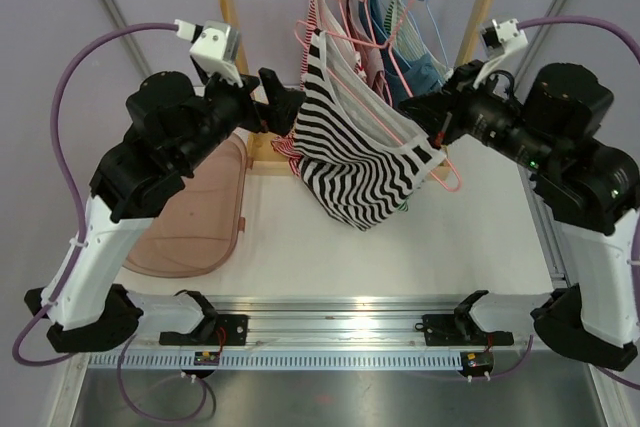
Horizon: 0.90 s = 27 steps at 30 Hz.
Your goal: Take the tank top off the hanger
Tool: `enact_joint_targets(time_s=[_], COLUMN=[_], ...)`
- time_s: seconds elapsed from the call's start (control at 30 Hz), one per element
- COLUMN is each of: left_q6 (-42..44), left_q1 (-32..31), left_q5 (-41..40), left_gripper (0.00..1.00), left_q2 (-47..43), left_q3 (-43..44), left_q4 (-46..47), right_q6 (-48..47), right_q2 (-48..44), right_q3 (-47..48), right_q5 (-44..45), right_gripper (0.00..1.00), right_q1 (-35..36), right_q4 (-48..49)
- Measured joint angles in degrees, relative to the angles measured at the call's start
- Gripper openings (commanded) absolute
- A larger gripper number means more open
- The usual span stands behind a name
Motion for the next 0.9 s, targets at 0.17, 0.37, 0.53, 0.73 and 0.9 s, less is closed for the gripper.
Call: enact_joint_targets(time_s=[0.17, 0.37, 0.53, 0.73, 0.9], left_q6=[5.42, 7.67, 8.61, 9.03, 9.09], left_q1=[-5.05, -6.49, -7.06, -7.06, -7.06], left_q5=[-4.22, -4.76, -5.22, -6.84, -9.62], left_gripper=[0.99, 0.89, 0.6, 0.11, 0.0], left_q2=[7.15, 11.54, 14.67, 16.09, 15.87], left_q3=[7.78, 8.33, 8.33, 7.85, 6.75], left_q4=[0.66, 1.86, 2.89, 3.1, 2.99], right_q6=[0.81, 1.88, 2.47, 2.49, 2.29], right_q2=[-5.99, -11.26, -11.85, -12.07, -13.79], right_q3=[-1.51, -6.69, -8.55, -10.78, -15.72], right_q5=[-0.96, -3.04, -4.48, -3.72, -1.77], right_gripper=[0.0, 0.0, 0.0, 0.0, 0.0], right_q1=[0.0, 0.04, 0.04, 0.04, 0.09], right_q4=[-3.63, -4.46, -4.46, -4.42, -2.6])
